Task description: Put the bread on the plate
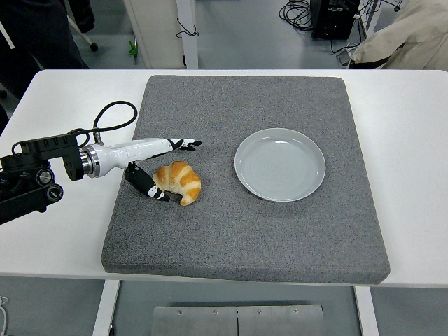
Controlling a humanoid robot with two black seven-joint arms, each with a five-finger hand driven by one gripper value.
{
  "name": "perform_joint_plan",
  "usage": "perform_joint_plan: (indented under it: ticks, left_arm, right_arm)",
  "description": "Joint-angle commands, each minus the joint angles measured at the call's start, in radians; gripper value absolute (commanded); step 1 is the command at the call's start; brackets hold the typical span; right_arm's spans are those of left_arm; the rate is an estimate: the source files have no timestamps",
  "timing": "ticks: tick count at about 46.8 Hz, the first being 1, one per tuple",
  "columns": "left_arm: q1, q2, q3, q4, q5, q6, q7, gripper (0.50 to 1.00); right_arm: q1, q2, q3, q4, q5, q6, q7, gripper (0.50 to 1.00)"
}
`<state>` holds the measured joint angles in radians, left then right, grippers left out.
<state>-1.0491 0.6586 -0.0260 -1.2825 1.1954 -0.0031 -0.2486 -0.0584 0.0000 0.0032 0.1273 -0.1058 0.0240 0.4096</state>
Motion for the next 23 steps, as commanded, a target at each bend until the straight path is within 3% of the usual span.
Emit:
perform_joint_plan:
  ticks: [1, 15, 23]
  left_arm:
    - [0.001, -0.002, 0.001, 0.0, 0.015, 0.028, 0.0, 0.96]
    - [0.001, -0.023, 0.075, 0.002, 0.046, 0.141, 0.0, 0.931]
    - [0.001, -0.028, 0.078, 0.002, 0.049, 0.167, -0.012, 0.831]
  right_arm:
    - [0.0, 0.0, 0.0, 0.0, 0.0, 0.001, 0.0, 1.0]
    - [0.0, 0.0, 0.0, 0.0, 0.0, 0.001, 0.0, 1.0]
    - [0.0, 0.0, 0.0, 0.0, 0.0, 0.001, 0.0, 1.0]
